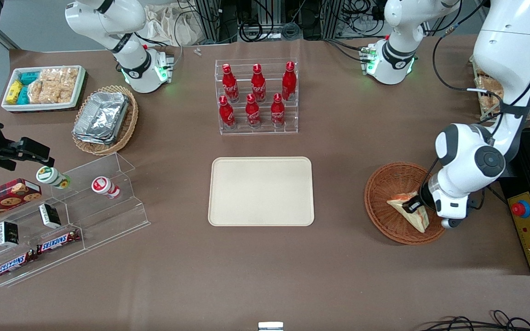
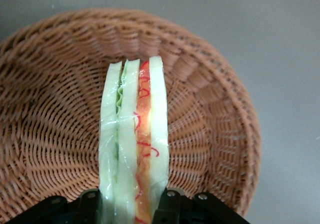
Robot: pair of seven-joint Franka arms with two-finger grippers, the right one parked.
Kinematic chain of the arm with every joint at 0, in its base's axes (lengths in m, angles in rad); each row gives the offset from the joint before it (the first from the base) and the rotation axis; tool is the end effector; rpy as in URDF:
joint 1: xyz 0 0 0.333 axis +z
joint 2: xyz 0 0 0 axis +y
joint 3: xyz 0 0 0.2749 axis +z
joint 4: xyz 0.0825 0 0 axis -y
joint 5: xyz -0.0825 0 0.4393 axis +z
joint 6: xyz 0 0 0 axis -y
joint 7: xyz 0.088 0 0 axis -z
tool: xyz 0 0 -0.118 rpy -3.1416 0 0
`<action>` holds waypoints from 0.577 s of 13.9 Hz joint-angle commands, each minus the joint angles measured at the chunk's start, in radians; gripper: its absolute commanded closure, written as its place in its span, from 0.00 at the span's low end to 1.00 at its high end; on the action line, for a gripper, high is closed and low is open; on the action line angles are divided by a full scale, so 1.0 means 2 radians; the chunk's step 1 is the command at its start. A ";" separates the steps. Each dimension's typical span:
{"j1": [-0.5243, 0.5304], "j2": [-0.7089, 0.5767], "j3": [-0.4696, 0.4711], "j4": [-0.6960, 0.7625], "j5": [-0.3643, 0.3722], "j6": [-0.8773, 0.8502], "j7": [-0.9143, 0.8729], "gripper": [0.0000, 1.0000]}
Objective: Place sandwich from basket to tray
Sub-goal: 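Lift the sandwich and carry it with the left gripper over the tray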
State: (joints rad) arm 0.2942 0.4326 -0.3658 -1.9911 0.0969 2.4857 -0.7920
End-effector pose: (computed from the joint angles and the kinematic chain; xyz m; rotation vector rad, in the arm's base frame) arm 0.6392 -0.0493 0.1771 2.8477 1.0138 0.0746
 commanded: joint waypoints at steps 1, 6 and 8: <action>-0.002 -0.022 -0.005 0.065 0.009 -0.103 -0.024 1.00; -0.006 -0.019 -0.065 0.283 0.003 -0.393 -0.039 1.00; -0.007 -0.018 -0.096 0.324 0.003 -0.427 -0.030 1.00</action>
State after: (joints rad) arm 0.2900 0.3684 -0.5120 -1.4402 0.0962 1.7025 -0.8451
